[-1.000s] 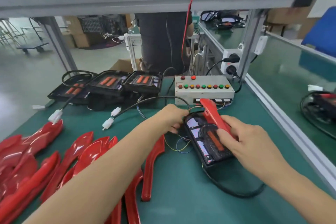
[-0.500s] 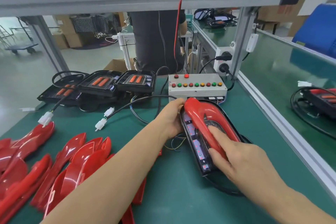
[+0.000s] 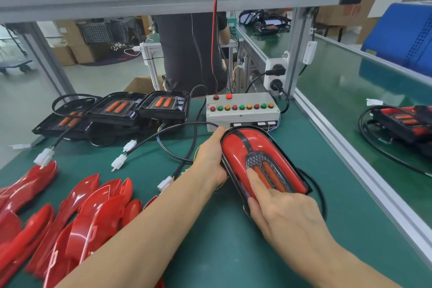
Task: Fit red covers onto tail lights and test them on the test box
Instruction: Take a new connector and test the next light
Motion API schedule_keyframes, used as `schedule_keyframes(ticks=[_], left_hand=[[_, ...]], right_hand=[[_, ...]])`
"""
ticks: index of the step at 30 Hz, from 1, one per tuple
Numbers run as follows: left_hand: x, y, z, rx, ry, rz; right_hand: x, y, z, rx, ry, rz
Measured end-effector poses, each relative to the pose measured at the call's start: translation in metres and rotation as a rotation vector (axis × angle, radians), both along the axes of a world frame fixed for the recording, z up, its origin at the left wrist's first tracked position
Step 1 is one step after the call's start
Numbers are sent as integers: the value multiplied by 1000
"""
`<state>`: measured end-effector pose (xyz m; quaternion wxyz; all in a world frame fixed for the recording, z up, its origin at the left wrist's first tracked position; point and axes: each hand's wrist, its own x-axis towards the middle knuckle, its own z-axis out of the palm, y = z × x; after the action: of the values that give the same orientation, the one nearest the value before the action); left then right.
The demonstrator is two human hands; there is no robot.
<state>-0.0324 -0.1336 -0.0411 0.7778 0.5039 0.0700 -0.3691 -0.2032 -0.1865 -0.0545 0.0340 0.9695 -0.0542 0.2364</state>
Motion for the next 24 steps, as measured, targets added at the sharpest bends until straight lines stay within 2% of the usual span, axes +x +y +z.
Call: schedule_keyframes(ticks=[3,6,8,11,12,16,19,21,24], left_hand=[[-1,7,-1,-30,-32,-76],[-4,13,-2,-89,-161,-198],[-6,13,-2,-102,-221,-199],[-8,12,2,-91,-234,-130],[-7,12,4,-91,-239,-110],[2,17,12,-172,-245,-47],[-5,15,16,-178,-245,-82],[-12,11,17,-144,-263,-114],[-16,9,16,-141,-315,-121]], right_hand=[[-2,-1,-1,29,-18,-12],[-5,-2,0,26,-29,-46],[-3,-3,1,19,-27,-69],[-6,-5,12,133,200,-160],[-11,-7,15,286,221,-182],[-27,-19,18,1144,176,-271],[-22,-21,11,1840,232,-160],[-14,-22,9,2116,123,-31],[-7,-23,8,2297,-3,18]])
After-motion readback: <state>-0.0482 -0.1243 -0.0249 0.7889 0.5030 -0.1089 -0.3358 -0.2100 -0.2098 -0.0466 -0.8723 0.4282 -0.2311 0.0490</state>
